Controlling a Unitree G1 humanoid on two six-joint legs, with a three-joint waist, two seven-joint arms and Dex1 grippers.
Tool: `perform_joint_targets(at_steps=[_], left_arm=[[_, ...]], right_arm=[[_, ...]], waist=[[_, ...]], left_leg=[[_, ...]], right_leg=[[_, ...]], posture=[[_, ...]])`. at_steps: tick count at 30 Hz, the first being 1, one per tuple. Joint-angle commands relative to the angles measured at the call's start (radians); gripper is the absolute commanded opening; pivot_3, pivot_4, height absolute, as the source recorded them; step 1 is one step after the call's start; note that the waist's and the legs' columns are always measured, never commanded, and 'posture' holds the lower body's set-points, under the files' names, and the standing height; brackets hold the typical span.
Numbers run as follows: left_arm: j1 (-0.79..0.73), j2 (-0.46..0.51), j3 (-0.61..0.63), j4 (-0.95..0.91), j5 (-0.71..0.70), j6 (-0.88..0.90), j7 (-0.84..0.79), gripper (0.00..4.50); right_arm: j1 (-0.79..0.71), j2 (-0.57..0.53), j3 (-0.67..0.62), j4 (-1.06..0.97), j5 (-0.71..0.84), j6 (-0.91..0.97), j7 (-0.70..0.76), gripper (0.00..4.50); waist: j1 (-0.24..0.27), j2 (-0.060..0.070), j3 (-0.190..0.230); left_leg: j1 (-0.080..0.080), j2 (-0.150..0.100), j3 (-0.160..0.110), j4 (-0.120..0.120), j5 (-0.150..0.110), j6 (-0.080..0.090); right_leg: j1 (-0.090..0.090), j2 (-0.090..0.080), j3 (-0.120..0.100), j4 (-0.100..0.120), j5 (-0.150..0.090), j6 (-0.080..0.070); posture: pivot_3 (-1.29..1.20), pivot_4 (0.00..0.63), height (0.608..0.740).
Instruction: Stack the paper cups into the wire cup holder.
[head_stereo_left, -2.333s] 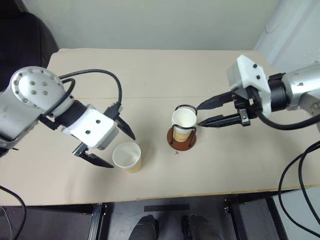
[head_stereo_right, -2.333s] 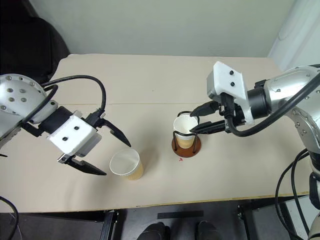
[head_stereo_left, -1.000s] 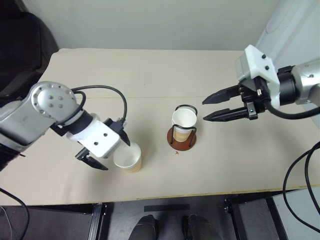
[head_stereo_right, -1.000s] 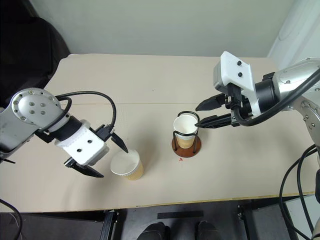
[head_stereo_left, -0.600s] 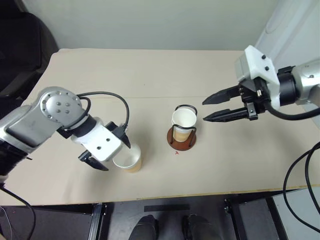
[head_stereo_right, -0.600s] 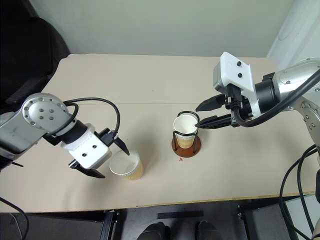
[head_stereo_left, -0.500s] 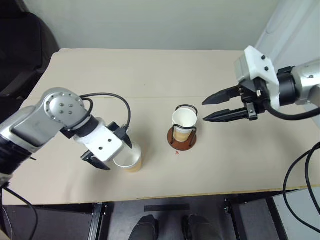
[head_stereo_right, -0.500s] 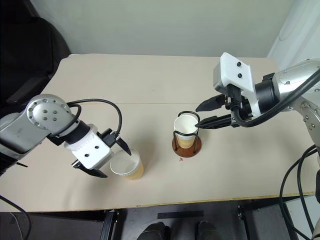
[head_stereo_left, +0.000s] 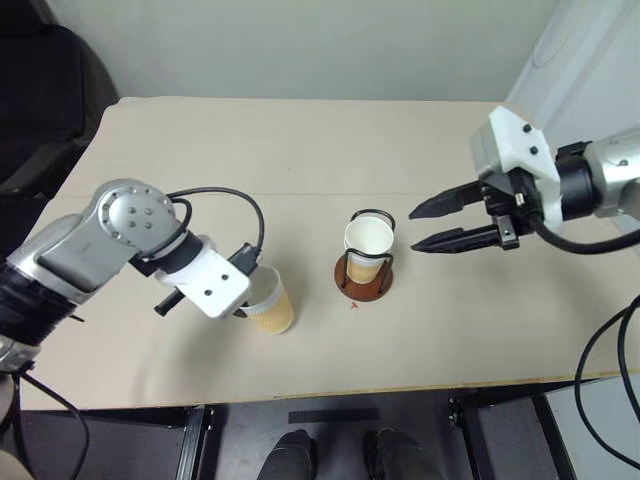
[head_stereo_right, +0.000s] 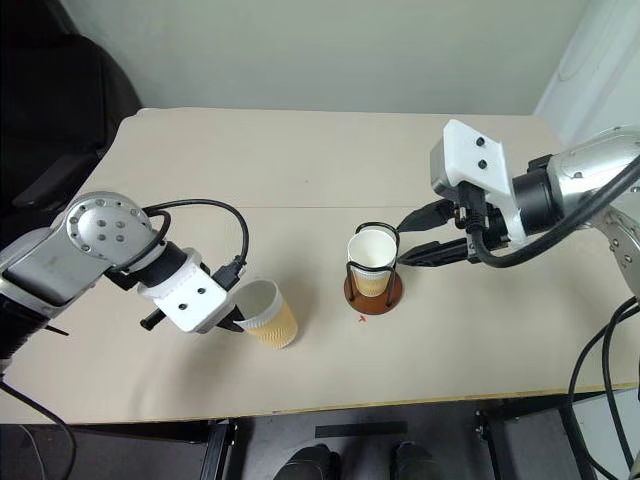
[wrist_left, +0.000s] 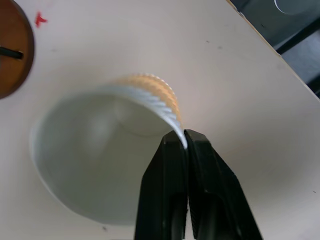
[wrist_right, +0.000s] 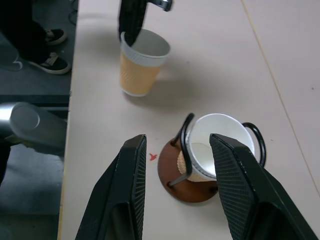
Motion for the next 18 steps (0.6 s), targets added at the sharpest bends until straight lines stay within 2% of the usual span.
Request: perform_joint_targets(at_steps=[1,9,18], left_arm=[[-0.034,0.001,0.034,0.004,-0.025,0.006,-0.03,0.05],[-0.071,-0.009,0.02,0.027,-0.048,0.019,-0.03,0.05],[-0.246,0.002,-0.046,0.044,-0.191,0.122,-0.03,0.05]], right_arm=[[-0.029,0.008,-0.04,-0.02,0.032,0.003,0.006,1.97],[-0.064,0.047,-0.036,-0.011,0.049,0.031,-0.023,1.97],[-0.06,0.065,-0.017,-0.007,0.027,0.022,-0.039,1.97]], waist=[[-0.001,0.0,0.0],[0.0,0.0,0.0],[0.0,0.0,0.0]], left_leg=[[0.0,0.0,0.0,0.0,0.0,0.0],[0.0,0.0,0.0,0.0,0.0,0.0],[0.0,0.0,0.0,0.0,0.0,0.0]], right_leg=[[0.0,0.0,0.0,0.0,0.0,0.0],[0.0,0.0,0.0,0.0,0.0,0.0],[0.0,0.0,0.0,0.0,0.0,0.0]], posture=[[0.0,0.15,0.74],[0.0,0.15,0.74],[0.0,0.15,0.74]])
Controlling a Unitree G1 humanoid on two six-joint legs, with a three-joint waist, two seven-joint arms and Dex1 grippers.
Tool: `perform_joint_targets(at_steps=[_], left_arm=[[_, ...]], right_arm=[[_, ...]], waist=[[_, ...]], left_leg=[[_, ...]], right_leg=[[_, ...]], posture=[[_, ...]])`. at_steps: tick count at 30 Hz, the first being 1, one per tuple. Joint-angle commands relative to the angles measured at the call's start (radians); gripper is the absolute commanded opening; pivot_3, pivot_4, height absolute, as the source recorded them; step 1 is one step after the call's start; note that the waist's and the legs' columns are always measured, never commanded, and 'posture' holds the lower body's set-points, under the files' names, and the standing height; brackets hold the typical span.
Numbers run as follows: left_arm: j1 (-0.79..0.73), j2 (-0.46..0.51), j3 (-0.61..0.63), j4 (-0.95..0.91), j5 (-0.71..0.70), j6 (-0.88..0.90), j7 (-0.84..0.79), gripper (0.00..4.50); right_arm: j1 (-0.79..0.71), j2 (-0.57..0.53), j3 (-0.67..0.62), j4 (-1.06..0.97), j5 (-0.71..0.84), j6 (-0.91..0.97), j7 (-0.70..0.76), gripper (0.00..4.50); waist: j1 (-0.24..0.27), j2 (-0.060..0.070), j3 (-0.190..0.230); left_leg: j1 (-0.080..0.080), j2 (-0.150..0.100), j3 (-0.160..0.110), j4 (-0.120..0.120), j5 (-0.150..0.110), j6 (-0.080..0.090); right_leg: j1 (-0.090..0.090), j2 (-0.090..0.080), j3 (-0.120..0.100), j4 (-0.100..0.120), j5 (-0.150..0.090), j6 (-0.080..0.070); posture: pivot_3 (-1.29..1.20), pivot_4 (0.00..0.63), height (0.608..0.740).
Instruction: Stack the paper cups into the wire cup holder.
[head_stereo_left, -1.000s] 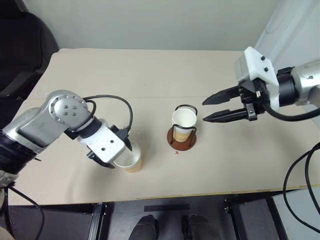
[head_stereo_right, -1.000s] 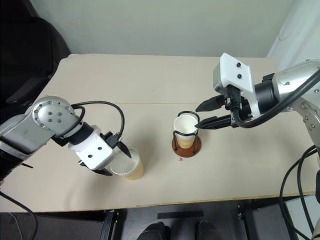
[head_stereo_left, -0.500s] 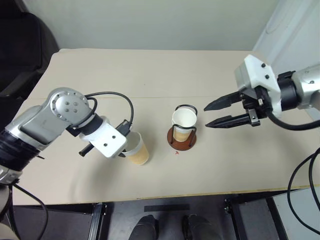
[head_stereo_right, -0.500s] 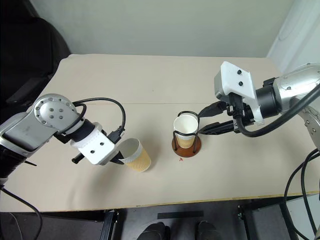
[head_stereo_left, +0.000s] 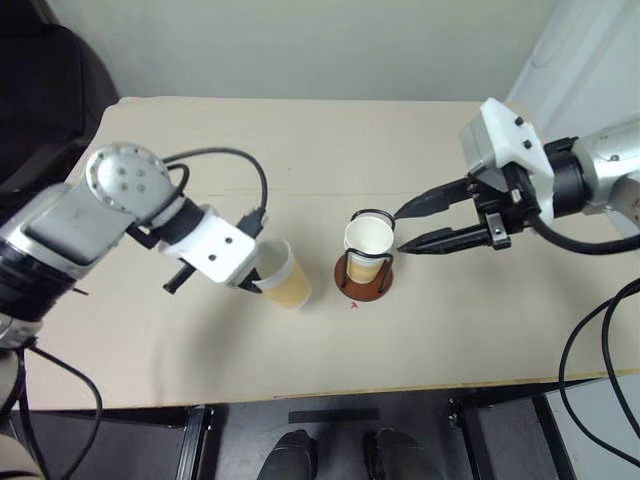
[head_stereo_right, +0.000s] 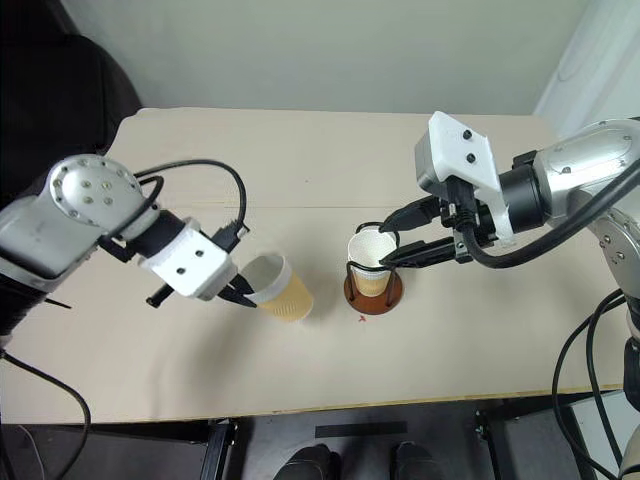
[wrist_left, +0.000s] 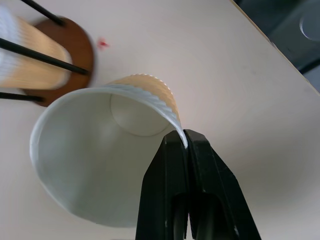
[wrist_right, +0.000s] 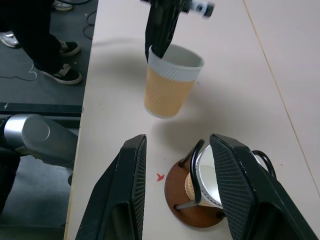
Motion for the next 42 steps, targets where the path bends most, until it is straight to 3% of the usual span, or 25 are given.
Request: perform_joint_targets(at_steps=[1,17,32,38,42], left_arm=[[-0.072,0.003,-0.017,0.025,-0.049,0.025,-0.029,0.05],[-0.247,-0.172,0.011,0.269,-0.102,0.044,-0.029,0.05],[-0.356,-0.421,0.074,0.512,-0.046,0.007,-0.029,0.05],[-0.371,-0.445,0.006,0.515,-0.05,-0.022,-0.029,0.05],[-0.409,-0.425,-0.114,0.52,-0.049,-0.077,-0.029,0.05]], right_arm=[[-0.02,0.002,-0.015,-0.006,-0.006,-0.01,-0.01,1.97],[-0.001,0.025,-0.009,-0.009,-0.022,-0.019,-0.029,1.97],[0.009,0.028,-0.007,-0.004,-0.035,-0.034,-0.033,1.97],[0.017,0.017,-0.012,-0.013,-0.038,-0.028,-0.032,1.97],[0.024,0.004,-0.019,-0.02,-0.036,-0.021,-0.032,1.97]], waist=[[0.0,0.0,0.0],[0.0,0.0,0.0],[0.004,0.0,0.0],[0.004,0.0,0.0],[0.006,0.0,0.0]], left_leg=[[0.0,0.0,0.0,0.0,0.0,0.0],[0.0,0.0,0.0,-0.001,0.0,0.0],[-0.001,0.0,0.0,-0.001,0.0,0.0],[-0.001,0.0,0.0,-0.001,0.0,0.0],[-0.001,0.0,0.0,-0.001,0.0,0.001]], right_leg=[[0.0,0.0,0.0,0.0,0.0,0.0],[0.0,0.0,0.0,-0.001,0.0,0.0],[0.0,0.0,0.0,-0.002,0.0,0.0],[0.0,0.0,0.0,-0.003,0.0,0.0],[0.0,0.0,0.0,-0.003,0.0,0.0]], posture=[[0.0,0.15,0.74],[0.0,0.15,0.74],[0.0,0.15,0.74],[0.0,0.15,0.74],[0.0,0.15,0.74]])
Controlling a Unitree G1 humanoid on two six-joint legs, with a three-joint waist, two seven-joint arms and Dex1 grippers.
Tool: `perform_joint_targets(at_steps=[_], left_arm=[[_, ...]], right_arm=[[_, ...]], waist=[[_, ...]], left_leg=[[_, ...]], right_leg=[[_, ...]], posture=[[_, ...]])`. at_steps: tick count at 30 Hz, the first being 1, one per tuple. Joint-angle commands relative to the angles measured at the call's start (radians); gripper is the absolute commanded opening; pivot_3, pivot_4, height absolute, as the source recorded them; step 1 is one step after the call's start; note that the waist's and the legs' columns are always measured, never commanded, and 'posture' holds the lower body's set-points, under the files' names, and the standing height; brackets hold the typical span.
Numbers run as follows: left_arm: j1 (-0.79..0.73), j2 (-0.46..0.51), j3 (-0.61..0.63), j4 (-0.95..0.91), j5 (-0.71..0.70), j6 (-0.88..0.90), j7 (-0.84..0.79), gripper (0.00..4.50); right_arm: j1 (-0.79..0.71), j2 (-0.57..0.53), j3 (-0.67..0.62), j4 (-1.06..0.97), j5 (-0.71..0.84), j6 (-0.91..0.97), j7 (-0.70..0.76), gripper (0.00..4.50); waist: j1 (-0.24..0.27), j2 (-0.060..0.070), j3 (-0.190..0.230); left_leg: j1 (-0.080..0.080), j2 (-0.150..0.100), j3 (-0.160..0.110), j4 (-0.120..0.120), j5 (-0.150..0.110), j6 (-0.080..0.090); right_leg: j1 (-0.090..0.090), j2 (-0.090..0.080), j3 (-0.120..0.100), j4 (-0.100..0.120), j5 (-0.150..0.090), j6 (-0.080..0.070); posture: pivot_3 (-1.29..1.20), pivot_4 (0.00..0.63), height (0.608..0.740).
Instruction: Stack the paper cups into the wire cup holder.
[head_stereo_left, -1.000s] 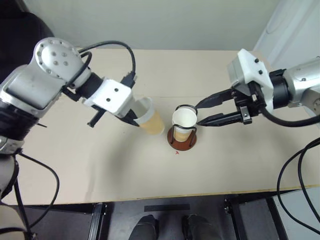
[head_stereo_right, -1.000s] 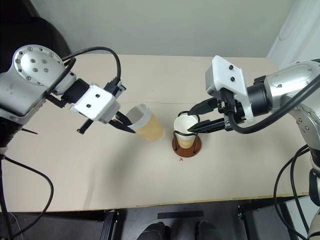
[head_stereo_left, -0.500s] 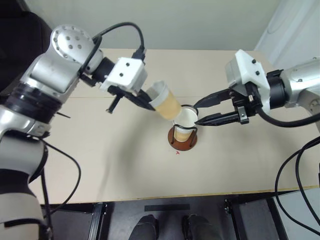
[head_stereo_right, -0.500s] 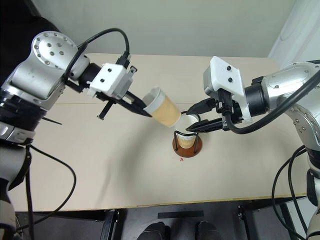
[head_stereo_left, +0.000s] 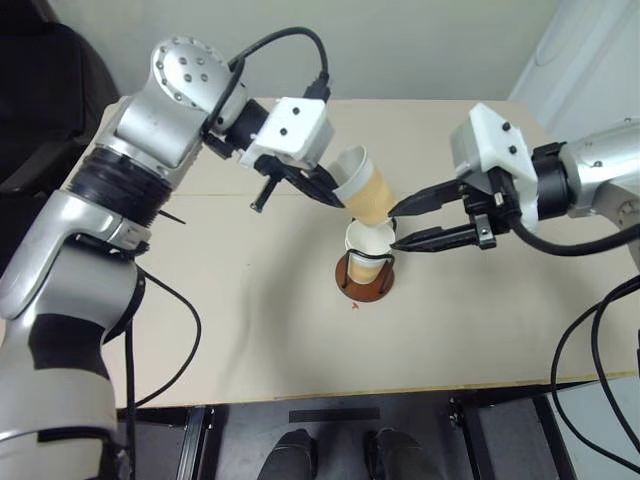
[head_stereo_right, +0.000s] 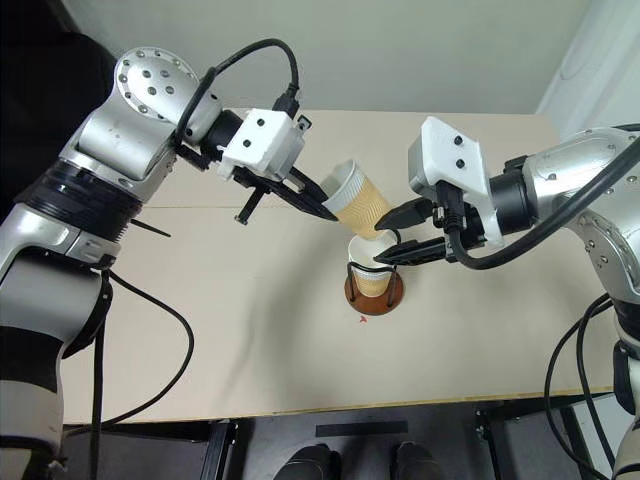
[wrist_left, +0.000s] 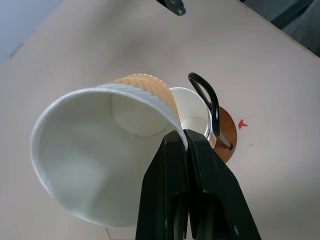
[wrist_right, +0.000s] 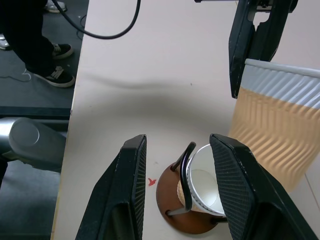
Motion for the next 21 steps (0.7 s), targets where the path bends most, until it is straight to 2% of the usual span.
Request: perform_joint_targets(at_steps=[1,6,21], left_arm=[[-0.062,0.022,-0.08,0.004,-0.008,-0.066,-0.029,0.05],[-0.112,0.013,-0.155,0.05,-0.022,-0.126,-0.029,0.05],[-0.158,-0.036,-0.234,0.086,-0.044,-0.187,-0.029,0.05]], right_arm=[[-0.007,-0.021,-0.026,-0.019,-0.001,-0.001,-0.005,1.97],[-0.005,-0.02,-0.026,-0.025,0.001,0.004,-0.012,1.97],[0.01,-0.025,-0.046,-0.048,0.013,0.022,-0.038,1.97]], waist=[[0.0,0.0,0.0],[0.003,0.0,0.0],[0.012,0.0,0.0]], left_leg=[[0.0,0.0,0.0,0.0,0.0,0.0],[-0.001,0.0,0.0,0.0,0.0,0.0],[-0.003,0.0,0.0,0.001,-0.001,0.001]], right_leg=[[0.0,0.0,0.0,0.0,0.0,0.0],[0.0,-0.001,0.0,0.0,0.0,0.0],[-0.002,0.001,-0.002,-0.001,0.0,0.0]], posture=[[0.0,0.15,0.74],[0.0,0.15,0.74],[0.0,0.15,0.74]])
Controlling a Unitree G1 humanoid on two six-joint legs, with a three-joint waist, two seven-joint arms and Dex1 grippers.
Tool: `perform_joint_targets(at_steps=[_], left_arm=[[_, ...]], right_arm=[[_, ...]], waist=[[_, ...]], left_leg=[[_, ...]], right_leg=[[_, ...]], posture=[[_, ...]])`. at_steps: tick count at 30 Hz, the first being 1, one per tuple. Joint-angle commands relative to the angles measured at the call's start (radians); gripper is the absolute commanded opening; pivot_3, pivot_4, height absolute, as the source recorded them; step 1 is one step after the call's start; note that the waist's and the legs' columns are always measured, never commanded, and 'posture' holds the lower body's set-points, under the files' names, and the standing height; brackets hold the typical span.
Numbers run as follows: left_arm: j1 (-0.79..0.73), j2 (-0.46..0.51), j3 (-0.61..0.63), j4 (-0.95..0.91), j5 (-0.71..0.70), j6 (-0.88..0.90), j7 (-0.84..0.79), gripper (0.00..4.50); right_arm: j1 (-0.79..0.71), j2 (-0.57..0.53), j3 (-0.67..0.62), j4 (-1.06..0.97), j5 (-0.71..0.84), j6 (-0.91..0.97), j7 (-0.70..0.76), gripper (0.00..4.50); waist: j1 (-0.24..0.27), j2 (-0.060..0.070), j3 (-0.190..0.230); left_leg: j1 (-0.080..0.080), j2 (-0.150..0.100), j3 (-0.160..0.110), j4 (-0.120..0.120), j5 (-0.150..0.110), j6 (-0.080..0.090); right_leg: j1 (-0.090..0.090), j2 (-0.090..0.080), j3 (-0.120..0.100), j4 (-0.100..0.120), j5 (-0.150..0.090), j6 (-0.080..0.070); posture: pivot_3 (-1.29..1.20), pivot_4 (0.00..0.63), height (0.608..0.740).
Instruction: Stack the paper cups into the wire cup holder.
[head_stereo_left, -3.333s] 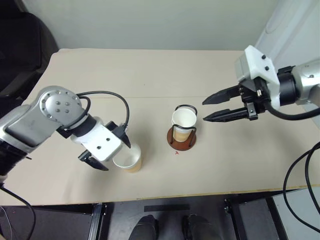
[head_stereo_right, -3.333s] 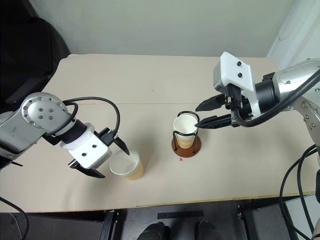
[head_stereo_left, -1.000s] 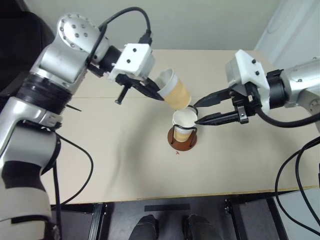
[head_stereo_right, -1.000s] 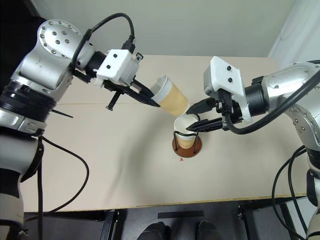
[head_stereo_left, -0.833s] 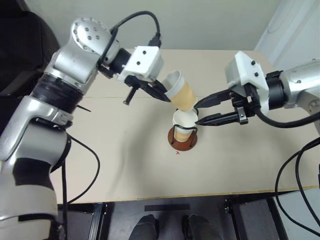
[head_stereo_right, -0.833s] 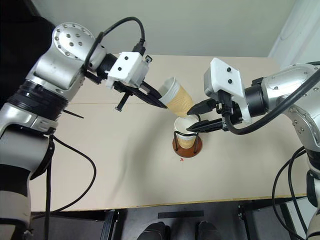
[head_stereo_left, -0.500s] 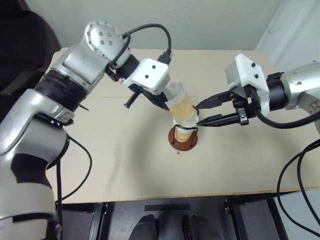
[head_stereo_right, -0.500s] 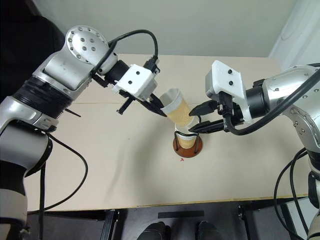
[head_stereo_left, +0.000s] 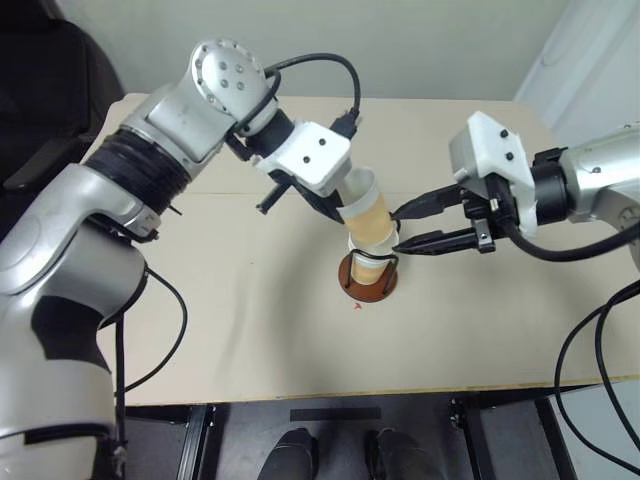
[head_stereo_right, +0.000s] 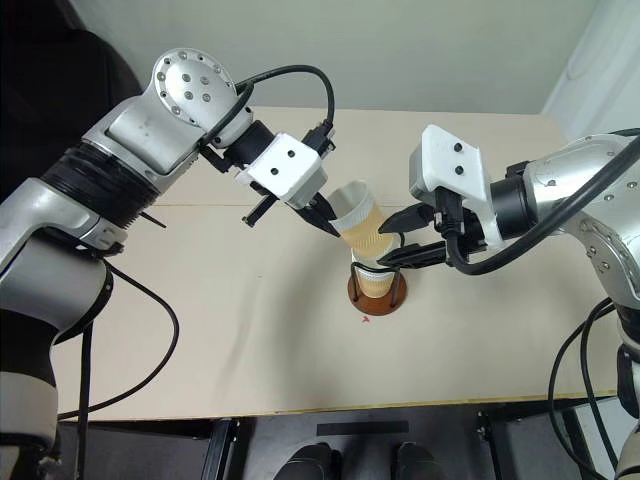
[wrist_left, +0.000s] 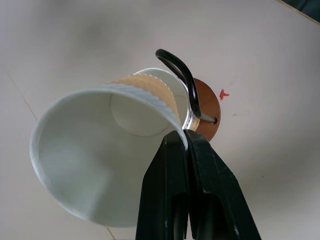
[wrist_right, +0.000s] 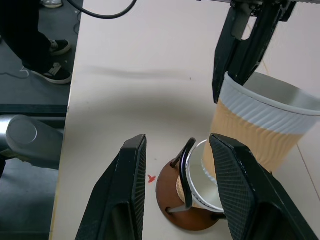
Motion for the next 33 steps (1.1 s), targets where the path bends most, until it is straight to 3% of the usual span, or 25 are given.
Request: perform_joint_targets(at_steps=[1,16,23,33], left_arm=[[-0.046,-0.005,-0.011,0.008,-0.018,-0.037,-0.029,0.05],[-0.047,-0.059,-0.08,0.057,-0.002,-0.129,-0.029,0.05],[-0.043,-0.125,-0.04,0.151,0.068,-0.185,-0.029,0.05],[-0.044,-0.231,0.108,0.256,0.13,-0.189,-0.029,3.37]], right_arm=[[-0.002,-0.013,-0.045,-0.025,0.013,0.0,-0.012,1.97],[0.022,-0.023,-0.064,-0.049,0.038,0.018,-0.047,1.97],[0.029,-0.03,-0.069,-0.056,0.046,0.025,-0.056,1.97],[0.039,-0.036,-0.074,-0.062,0.053,0.027,-0.062,1.97]], waist=[[0.003,0.0,0.0],[0.009,0.0,0.0],[0.013,0.0,0.0],[0.016,0.0,0.0]], left_leg=[[0.0,0.0,-0.001,0.0,0.0,0.0],[-0.001,0.0,0.0,0.001,0.0,0.0],[-0.001,0.0,0.0,0.002,0.0,0.0],[-0.003,0.0,0.0,0.005,-0.001,0.001]], right_leg=[[0.0,-0.001,0.0,0.001,0.0,0.0],[-0.001,-0.001,0.0,0.0,0.0,0.001],[-0.001,-0.001,0.0,0.002,0.0,0.001],[-0.001,-0.001,0.0,0.007,0.001,0.001]], posture=[[0.0,0.15,0.74],[0.0,0.15,0.74],[0.0,0.15,0.74],[0.0,0.15,0.74]])
